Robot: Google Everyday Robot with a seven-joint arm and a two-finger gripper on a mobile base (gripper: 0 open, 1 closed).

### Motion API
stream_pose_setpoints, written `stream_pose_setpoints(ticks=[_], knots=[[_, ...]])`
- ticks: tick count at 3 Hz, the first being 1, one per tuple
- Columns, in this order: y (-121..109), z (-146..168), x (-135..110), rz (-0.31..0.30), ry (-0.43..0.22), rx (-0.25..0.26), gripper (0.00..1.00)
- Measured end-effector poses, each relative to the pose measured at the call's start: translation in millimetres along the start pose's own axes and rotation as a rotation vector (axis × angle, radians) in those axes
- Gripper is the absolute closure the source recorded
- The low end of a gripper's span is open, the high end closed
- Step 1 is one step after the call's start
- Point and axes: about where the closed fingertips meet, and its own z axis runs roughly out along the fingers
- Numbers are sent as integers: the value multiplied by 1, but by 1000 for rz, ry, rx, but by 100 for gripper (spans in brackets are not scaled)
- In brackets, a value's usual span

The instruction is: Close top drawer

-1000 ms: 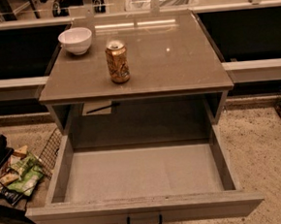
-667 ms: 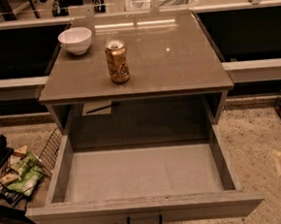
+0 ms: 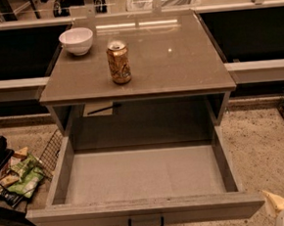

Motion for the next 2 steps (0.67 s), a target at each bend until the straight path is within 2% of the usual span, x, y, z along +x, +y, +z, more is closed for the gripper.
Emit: stream_pose_setpoints(ticks=[1, 2], knots=[[2, 15, -19, -55, -22, -16, 18], [13, 57, -48, -118, -95, -75, 42]])
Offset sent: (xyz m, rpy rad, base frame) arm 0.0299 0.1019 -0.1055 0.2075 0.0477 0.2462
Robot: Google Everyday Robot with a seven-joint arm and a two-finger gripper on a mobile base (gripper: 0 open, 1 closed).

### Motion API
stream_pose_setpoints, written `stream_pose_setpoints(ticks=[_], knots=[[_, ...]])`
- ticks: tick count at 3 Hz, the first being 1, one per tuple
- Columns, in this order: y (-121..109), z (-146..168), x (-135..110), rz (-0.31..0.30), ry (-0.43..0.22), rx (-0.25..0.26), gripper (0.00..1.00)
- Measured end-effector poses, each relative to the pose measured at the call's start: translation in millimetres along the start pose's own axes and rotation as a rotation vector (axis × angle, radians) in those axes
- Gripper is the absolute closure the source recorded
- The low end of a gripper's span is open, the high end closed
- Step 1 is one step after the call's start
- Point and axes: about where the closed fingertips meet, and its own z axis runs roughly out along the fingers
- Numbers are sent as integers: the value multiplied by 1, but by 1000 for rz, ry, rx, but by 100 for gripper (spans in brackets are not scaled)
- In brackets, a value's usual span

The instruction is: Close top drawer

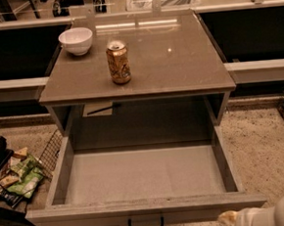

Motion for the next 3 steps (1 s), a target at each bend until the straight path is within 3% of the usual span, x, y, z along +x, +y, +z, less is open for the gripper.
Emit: stream_pose_setpoints(ticks=[2, 3], knots=[[-13, 76, -43, -63, -161, -64, 88], [-26, 102, -50, -46, -202, -84, 100]])
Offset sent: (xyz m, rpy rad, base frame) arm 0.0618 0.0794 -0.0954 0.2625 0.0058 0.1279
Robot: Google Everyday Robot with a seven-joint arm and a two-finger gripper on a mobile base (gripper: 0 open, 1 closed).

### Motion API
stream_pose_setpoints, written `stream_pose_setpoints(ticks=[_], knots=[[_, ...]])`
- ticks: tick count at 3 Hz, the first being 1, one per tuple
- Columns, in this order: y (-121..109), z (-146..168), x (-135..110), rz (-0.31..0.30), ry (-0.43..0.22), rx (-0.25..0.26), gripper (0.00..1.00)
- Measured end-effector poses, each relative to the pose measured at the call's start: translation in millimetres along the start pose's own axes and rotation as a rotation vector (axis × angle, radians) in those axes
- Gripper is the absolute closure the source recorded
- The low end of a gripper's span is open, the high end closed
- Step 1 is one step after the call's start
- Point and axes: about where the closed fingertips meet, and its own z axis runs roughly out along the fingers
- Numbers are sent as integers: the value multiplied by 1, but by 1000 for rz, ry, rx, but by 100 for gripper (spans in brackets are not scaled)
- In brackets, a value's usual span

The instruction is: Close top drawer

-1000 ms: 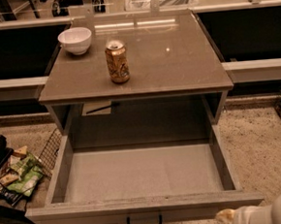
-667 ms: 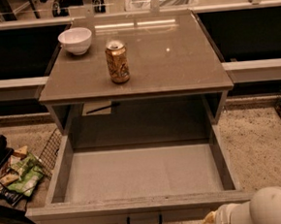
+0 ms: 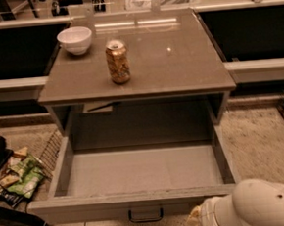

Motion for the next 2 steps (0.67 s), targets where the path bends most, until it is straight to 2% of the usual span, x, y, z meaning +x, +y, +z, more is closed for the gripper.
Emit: stream_pose_setpoints(ticks=[1, 2], knots=[[-18, 16, -4, 25, -27, -9, 100], [-72, 14, -30, 26, -58, 21, 100]])
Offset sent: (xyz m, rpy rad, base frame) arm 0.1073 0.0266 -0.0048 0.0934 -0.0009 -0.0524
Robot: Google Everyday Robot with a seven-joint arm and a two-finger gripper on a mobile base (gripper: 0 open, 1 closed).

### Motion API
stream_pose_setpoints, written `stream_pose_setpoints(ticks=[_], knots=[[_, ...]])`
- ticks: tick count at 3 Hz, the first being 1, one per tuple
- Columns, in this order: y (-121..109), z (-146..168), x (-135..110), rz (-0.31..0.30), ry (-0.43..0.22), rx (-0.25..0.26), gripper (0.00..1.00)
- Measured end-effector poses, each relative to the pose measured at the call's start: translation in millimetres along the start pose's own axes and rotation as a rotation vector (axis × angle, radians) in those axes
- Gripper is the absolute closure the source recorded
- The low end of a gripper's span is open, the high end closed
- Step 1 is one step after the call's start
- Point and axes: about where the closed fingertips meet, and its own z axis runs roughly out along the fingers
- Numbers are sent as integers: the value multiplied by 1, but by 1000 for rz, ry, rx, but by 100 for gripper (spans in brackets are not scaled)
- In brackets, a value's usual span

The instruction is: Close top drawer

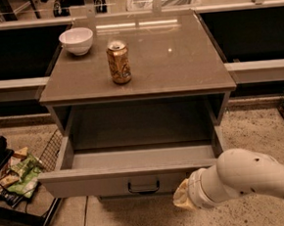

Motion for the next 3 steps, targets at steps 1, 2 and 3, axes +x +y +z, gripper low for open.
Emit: stream_pose_setpoints(ticks=[1, 2, 3], knots=[[0, 0, 0, 0, 0, 0, 100], [-6, 9, -4, -30, -3, -12, 100], [-27, 23, -8, -59, -16, -21, 100]])
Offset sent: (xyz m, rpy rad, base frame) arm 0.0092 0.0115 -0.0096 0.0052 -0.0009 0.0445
